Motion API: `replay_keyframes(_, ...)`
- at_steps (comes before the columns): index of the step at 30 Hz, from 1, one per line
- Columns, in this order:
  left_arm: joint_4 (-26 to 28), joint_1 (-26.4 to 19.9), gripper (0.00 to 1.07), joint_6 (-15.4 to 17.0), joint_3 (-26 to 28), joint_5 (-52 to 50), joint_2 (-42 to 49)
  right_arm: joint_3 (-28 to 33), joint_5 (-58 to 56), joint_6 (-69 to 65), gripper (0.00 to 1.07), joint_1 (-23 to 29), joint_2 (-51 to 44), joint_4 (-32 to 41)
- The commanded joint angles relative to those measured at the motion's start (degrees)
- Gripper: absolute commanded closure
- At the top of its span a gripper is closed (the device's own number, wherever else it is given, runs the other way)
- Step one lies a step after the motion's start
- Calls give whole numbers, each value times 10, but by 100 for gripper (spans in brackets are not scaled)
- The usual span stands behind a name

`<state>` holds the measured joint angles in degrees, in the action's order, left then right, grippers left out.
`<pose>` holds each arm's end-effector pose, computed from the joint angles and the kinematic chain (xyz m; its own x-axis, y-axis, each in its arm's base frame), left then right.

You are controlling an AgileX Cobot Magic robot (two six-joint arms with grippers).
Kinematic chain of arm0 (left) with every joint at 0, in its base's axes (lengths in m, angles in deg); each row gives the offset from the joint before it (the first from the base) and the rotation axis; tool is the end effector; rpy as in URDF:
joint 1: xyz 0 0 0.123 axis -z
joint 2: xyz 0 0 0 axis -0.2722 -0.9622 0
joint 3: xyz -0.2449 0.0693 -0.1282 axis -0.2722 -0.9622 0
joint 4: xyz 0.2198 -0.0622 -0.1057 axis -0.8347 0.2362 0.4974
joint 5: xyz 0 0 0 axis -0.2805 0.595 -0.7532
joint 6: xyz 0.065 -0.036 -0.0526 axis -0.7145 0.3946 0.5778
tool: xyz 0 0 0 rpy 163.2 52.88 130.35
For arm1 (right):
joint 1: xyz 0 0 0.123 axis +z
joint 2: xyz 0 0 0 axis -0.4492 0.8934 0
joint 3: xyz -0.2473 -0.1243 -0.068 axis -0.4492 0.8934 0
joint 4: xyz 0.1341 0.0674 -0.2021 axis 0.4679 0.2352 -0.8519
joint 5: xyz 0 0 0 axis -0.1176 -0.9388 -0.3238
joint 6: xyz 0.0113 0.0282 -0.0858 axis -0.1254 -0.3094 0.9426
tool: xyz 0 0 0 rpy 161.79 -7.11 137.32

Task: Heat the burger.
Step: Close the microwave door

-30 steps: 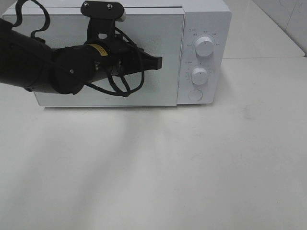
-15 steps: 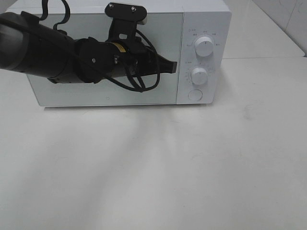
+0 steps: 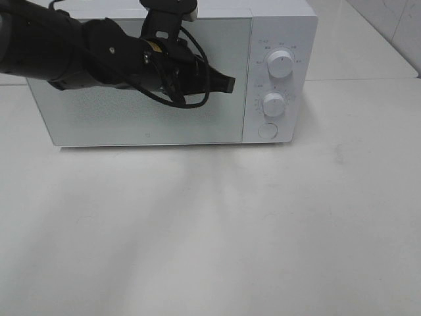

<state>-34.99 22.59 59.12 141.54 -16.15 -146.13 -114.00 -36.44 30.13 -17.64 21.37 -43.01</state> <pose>0.3442 -0.2695 0.2008 -0.4505 0.2535 -0.8560 0.5668 0.8220 -0.0549 -0.0029 -0.0069 0.2842 -0.3903 -0.0071 -0.9207 -0.0716 0.9972 0.0226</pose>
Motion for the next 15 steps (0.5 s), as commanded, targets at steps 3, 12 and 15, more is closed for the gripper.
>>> replay_keyframes(3, 12, 1, 96, 20, -18, 60, 30, 1, 3, 3, 32, -5, -15, -1)
replay_keyframes(12, 12, 1, 24, 50, -78, 194, 97, 1, 3, 3, 32, -5, -15, -1)
replay_keyframes(15, 7, 0, 7, 61, -78, 284, 119, 1, 3, 3, 32, -5, -15, -1)
